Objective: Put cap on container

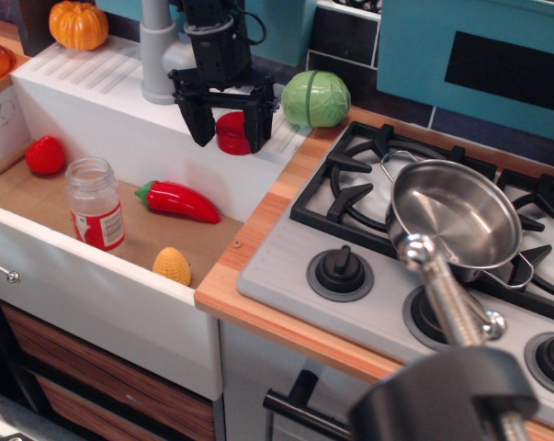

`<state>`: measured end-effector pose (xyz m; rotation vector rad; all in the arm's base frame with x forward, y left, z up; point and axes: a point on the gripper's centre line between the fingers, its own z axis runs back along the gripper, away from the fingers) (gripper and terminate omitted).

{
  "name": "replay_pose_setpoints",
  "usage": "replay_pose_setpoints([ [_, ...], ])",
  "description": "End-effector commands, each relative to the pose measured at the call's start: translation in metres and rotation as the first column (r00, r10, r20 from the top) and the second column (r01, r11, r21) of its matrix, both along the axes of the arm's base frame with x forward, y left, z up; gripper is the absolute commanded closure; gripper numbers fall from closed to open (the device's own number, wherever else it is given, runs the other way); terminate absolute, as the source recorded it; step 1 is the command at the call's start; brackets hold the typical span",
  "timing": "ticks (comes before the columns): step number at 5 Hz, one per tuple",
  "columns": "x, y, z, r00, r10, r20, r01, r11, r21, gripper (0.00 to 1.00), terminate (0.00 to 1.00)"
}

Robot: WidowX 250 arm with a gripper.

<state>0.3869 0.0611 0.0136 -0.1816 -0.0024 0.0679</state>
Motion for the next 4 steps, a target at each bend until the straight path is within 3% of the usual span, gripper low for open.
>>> replay_pose_setpoints([
  [1,0.016,0.002,0.016,0.995,0.008,0.098,-0.011,0.999,0.033,0.00,0.00],
  [4,0.042,0.000,0.006,0.989,0.063,0.133,-0.073,0.995,0.068,0.00,0.00],
])
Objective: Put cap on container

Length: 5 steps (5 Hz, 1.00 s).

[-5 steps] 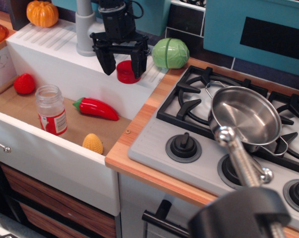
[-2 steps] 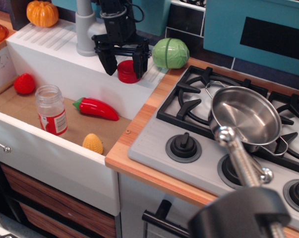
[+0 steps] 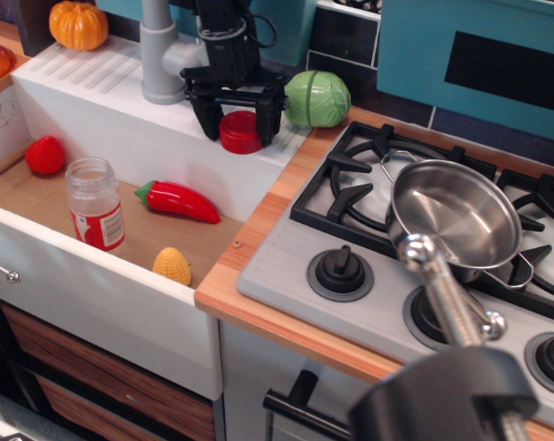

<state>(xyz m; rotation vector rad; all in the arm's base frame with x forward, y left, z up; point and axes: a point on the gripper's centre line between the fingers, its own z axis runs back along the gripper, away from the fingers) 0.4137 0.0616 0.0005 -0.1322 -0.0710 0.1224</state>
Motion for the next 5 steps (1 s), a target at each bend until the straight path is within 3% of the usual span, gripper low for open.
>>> replay_pose_setpoints([
  [1,0.022,-0.002,0.017,0.997,0.027,0.072,-0.028,0.999,0.020,0.00,0.00],
  [2,0.015,0.000,0.021,0.998,0.006,0.060,-0.006,1.000,0.008,1.00,0.00],
  [4,-0.031,0.026,0.050,0.992,-0.119,-0.036,0.117,0.992,-0.046,1.00,0.00],
  [5,-0.041,0.042,0.057,0.985,-0.160,-0.064,0.157,0.986,-0.051,1.00,0.00],
])
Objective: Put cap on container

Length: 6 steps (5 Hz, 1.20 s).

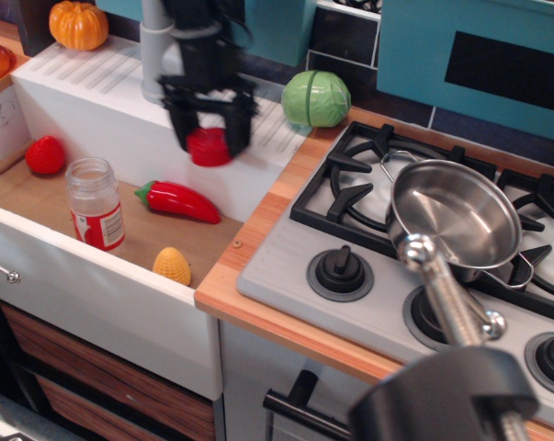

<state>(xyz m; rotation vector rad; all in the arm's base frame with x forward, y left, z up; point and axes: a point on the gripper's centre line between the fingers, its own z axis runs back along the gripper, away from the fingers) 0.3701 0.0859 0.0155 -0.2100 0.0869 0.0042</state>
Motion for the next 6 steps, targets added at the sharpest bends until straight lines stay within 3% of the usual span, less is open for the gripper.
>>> replay_pose_setpoints([
  [1,-0.008,0.030,0.046,0.995,-0.071,0.066,0.068,0.997,0.045,1.00,0.00],
  [4,-0.033,0.055,0.054,0.985,-0.171,0.007,0.169,0.980,0.100,1.00,0.00],
  [6,-0.042,0.072,0.051,0.976,-0.217,0.010,0.214,0.969,0.125,1.00,0.00],
])
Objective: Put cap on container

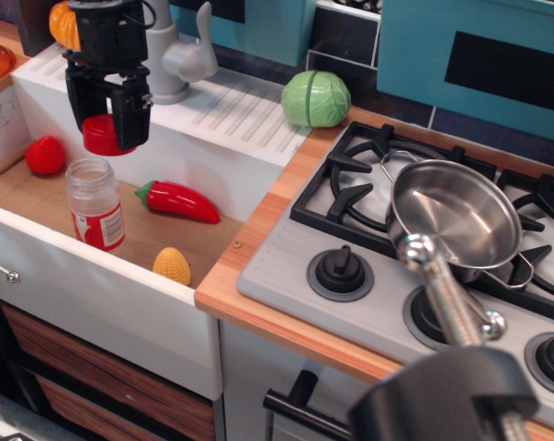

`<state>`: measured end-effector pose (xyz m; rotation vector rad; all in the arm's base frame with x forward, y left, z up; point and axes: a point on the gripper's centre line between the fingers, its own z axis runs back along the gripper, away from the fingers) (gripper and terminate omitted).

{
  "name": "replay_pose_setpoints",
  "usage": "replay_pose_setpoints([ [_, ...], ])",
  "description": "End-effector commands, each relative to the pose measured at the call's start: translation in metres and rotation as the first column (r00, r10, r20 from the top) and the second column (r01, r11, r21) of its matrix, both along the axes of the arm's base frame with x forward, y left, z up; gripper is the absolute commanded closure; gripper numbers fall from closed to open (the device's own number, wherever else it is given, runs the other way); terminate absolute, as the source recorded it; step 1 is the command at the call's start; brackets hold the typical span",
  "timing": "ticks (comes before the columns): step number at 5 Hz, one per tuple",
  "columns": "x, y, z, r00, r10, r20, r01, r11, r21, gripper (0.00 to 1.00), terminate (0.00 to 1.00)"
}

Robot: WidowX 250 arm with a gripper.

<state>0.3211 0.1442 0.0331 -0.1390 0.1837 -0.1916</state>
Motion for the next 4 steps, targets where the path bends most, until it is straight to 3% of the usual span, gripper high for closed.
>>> replay_pose_setpoints([
  [1,0.002,0.018,0.027,0.995,-0.035,0.097,0.028,0.997,0.069,1.00,0.00],
  [3,-0.006,0.027,0.011,0.992,-0.061,0.110,0.051,0.994,0.093,1.00,0.00],
  [4,-0.007,0.019,-0.005,0.992,-0.057,0.113,0.051,0.997,0.057,1.00,1.00],
])
